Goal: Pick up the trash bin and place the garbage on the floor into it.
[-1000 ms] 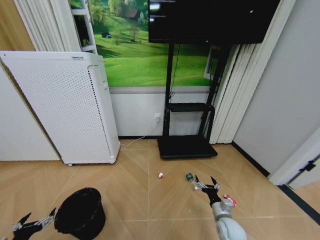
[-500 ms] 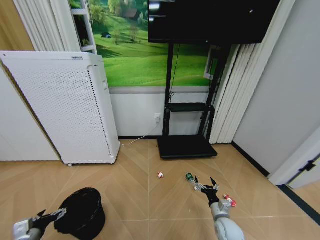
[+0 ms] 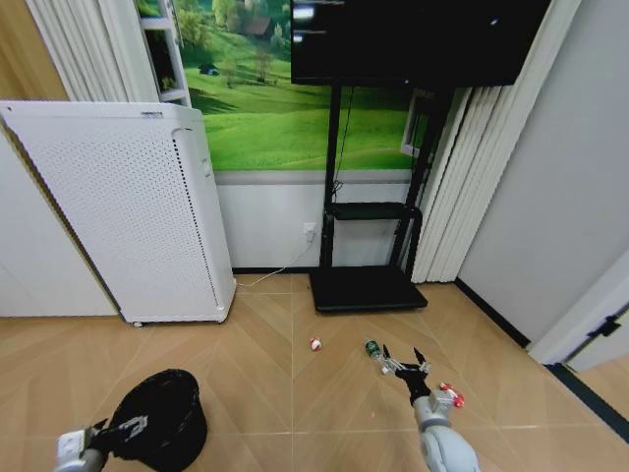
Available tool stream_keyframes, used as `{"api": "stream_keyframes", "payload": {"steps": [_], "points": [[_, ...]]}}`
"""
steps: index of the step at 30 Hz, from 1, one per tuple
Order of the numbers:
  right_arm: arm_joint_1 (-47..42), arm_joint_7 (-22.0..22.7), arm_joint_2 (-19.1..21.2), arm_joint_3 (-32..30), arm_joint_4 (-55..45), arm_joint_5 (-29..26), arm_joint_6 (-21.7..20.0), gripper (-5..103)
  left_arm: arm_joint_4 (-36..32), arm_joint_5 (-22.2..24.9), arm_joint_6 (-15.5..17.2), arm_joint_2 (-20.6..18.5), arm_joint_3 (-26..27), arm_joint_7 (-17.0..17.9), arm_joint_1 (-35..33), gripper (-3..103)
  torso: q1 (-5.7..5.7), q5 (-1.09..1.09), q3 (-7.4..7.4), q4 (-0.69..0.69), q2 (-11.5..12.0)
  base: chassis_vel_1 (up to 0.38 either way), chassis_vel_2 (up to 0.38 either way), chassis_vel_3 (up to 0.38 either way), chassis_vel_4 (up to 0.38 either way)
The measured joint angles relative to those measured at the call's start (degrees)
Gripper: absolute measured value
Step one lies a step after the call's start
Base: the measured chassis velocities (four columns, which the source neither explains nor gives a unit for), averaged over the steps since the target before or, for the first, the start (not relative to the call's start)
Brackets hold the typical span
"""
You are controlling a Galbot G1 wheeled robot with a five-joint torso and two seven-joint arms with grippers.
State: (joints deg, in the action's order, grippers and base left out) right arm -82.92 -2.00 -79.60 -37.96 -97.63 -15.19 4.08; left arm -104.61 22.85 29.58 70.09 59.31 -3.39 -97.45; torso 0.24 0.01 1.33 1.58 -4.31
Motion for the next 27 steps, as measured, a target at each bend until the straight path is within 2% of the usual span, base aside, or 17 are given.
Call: {"api": "stream_keyframes", "payload": {"steps": [19,20,25,26,27], "points": [[-0.2,-0.1,0.0,-0.1,-0.1,-0.4,0.1,100,3.1,0.5,-1.2,0.4,-0.6,0.0,0.9,100,0.01,-0.01,0.01,0.01,0.0,0.000,0.000,0.000,0.000],[-0.2,-0.1,0.0,-0.1,-0.1,-0.4,0.2,100,3.3,0.5,-1.3,0.5,-0.7,0.0,1.0,102,0.01,0.00,0.01,0.01,0.0,0.000,0.000,0.000,0.000],[-0.2,-0.1,0.1,-0.1,-0.1,-0.8,0.2,100,3.4,0.5,-1.3,0.7,-1.0,0.1,1.0,100,0.01,0.01,0.02,0.01,0.0,0.000,0.000,0.000,0.000],[-0.2,-0.1,0.1,-0.1,-0.1,-0.8,0.2,100,3.4,0.5,-1.4,0.7,-1.1,0.1,1.0,96,0.01,0.01,0.02,0.01,0.0,0.000,0.000,0.000,0.000],[-0.2,-0.1,0.2,-0.1,-0.1,-0.8,0.2,100,3.4,0.4,-1.4,0.8,-1.1,0.1,1.1,86,0.01,0.01,0.02,0.01,0.0,0.000,0.000,0.000,0.000]]}}
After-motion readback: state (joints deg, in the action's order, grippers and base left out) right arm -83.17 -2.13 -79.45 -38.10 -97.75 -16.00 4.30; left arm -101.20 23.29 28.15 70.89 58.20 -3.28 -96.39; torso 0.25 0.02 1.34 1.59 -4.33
